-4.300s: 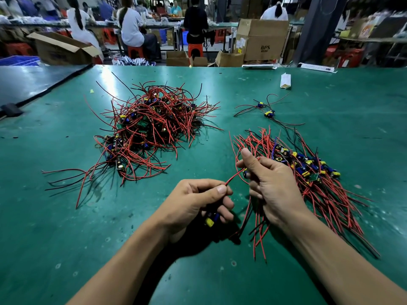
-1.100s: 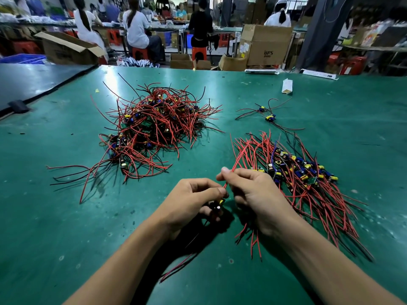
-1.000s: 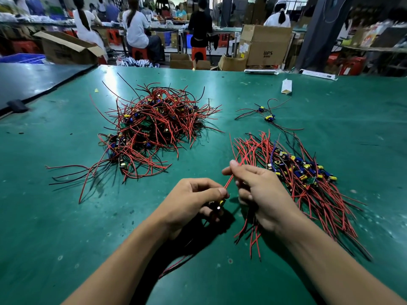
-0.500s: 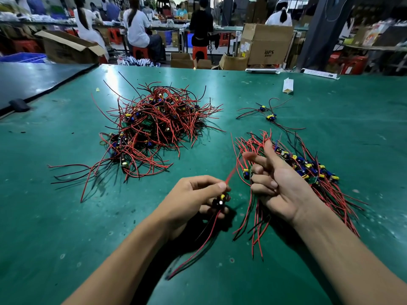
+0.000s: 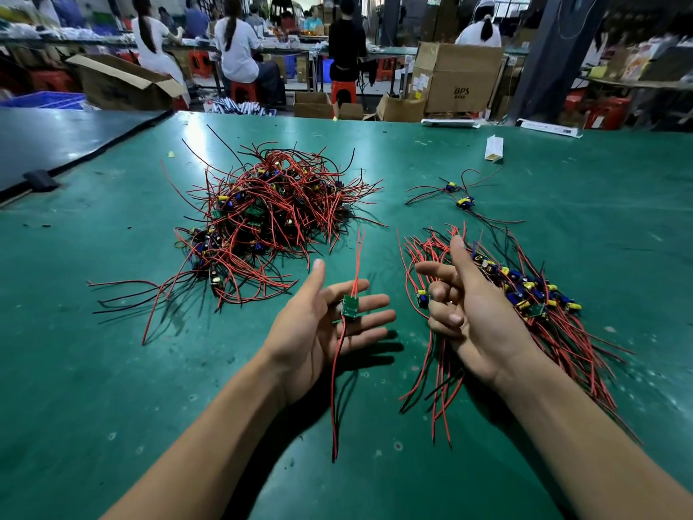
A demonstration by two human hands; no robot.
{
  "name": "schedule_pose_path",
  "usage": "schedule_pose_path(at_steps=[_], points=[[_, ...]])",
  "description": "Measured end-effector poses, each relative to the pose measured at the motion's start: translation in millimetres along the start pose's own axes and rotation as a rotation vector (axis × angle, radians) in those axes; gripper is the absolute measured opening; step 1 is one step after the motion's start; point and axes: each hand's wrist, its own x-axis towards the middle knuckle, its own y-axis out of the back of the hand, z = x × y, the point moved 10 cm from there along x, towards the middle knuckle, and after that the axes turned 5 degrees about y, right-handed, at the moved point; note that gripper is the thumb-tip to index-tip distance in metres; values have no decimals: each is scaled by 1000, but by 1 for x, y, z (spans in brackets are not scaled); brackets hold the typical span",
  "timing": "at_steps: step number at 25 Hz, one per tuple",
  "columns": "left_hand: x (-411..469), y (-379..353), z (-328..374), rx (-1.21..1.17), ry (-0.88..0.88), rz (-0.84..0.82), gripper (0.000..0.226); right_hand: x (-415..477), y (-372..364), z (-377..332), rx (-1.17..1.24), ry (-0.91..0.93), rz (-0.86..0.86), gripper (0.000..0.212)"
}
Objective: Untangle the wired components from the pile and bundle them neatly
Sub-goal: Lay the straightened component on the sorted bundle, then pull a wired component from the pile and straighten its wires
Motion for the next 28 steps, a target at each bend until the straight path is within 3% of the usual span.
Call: schedule_pose_path(at_steps=[5, 10, 14, 21, 23, 26, 28], points=[[0, 2, 1, -74, -9, -16, 82, -14, -19, -3, -217, 137, -103, 47], [-5, -13, -3, -43, 9, -148, 92, -32, -36, -8, -537, 335, -129, 21], [-9, -22, -2, -51, 18, -190, 93, -40, -42, -6, -795, 446, -109, 24], [-2, -10, 8, -79, -75, -138, 87, -45, -42, -26, -939, 681, -23, 24], [0, 1, 12, 105, -149, -11, 72, -50, -41, -38, -964, 786, 21, 24], [-14, 28, 40, 599, -425, 396, 18, -48, -31, -54, -1035, 867, 85, 25], [-28, 38, 58, 898, -575, 608, 5, -44, -21, -61, -1096, 864, 141, 26]])
